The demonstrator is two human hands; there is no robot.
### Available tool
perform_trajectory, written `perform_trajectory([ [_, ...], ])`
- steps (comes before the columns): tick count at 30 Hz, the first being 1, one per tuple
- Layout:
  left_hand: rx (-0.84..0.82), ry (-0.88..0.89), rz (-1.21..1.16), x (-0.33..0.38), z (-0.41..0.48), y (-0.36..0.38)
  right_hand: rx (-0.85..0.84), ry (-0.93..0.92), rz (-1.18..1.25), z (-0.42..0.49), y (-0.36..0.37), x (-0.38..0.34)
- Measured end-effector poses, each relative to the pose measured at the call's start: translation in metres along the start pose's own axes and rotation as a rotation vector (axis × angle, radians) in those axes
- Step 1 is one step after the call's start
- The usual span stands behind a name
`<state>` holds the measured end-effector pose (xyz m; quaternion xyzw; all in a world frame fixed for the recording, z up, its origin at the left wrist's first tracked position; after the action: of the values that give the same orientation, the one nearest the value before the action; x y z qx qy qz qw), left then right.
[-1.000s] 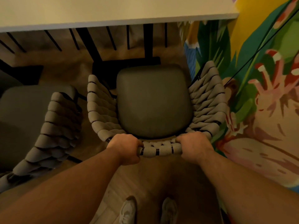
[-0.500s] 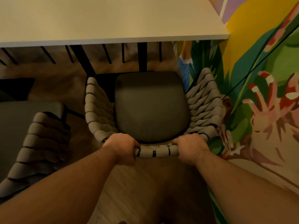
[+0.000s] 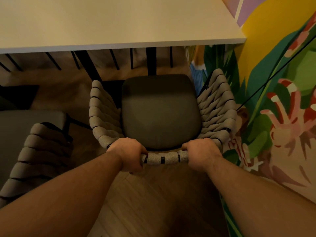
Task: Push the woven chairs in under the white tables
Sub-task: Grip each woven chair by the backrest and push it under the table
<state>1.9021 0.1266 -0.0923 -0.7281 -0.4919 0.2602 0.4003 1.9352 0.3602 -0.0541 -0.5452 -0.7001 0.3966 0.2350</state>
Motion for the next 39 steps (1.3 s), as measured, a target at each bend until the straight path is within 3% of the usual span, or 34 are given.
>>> perform_trajectory([
  [24, -0.009, 0.013, 0.042, -0.012, -0.003, 0.003, 0.022, 0.064, 0.002, 0.001, 0.006, -0.009],
  [30, 0.041, -0.008, 0.02, -0.01, -0.01, -0.001, 0.129, 0.187, -0.107, -0.005, 0.008, -0.024],
  [34, 0.161, -0.005, -0.047, -0.01, -0.038, -0.004, 0.119, 0.202, 0.008, -0.009, 0.017, -0.072],
  [39, 0.308, 0.088, -0.291, -0.063, -0.104, 0.007, 0.31, 0.102, 0.149, -0.003, 0.01, -0.165],
])
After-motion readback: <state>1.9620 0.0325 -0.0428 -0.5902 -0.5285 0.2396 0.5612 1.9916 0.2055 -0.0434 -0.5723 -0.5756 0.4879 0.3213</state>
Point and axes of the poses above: each hand's wrist, its own z-axis towards the middle knuckle, its own y-axis out of the palm, x = y × z, the point moved 5 cm from there along z, towards the middle knuckle, and after that the axes turned 9 degrees about -y, right-handed, at the moved point
